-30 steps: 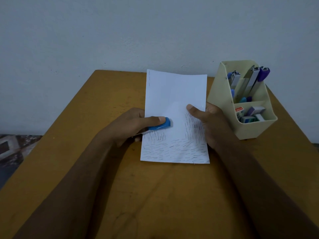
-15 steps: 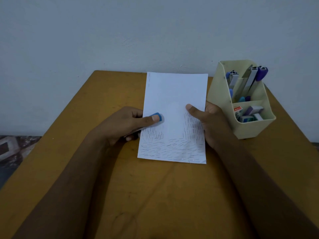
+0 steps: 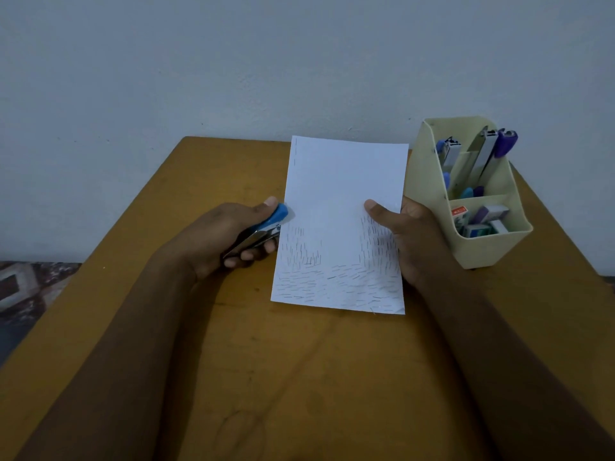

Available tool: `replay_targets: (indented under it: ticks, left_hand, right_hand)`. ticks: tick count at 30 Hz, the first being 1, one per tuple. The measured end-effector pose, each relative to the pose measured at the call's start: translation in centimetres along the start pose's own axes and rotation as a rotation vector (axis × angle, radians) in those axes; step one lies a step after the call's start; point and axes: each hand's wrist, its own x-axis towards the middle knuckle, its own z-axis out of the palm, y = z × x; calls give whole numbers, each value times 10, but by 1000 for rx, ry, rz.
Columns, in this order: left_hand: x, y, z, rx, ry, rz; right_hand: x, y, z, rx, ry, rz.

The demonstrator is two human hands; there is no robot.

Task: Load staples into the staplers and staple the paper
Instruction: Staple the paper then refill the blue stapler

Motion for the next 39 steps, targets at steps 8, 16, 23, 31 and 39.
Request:
replay_targets:
  ticks: [8,16,23,31,39]
  left_hand:
    - [-2,-1,-2,23,20,68]
    - [0,-8,-8,88,-77,112]
    - [0,0,6,164,-110,146]
    - [2,3,18,292,-50,179]
    - [0,3,22,252,-47,241]
  right_hand:
    - [1,1,-1,7,-1,4]
    - [1,2,1,-2,8,5]
    - [-4,-2,7,23,-21,-72]
    - [-5,-2,7,-20,0,-133]
    - [-7,-4,7,36,-41,-142]
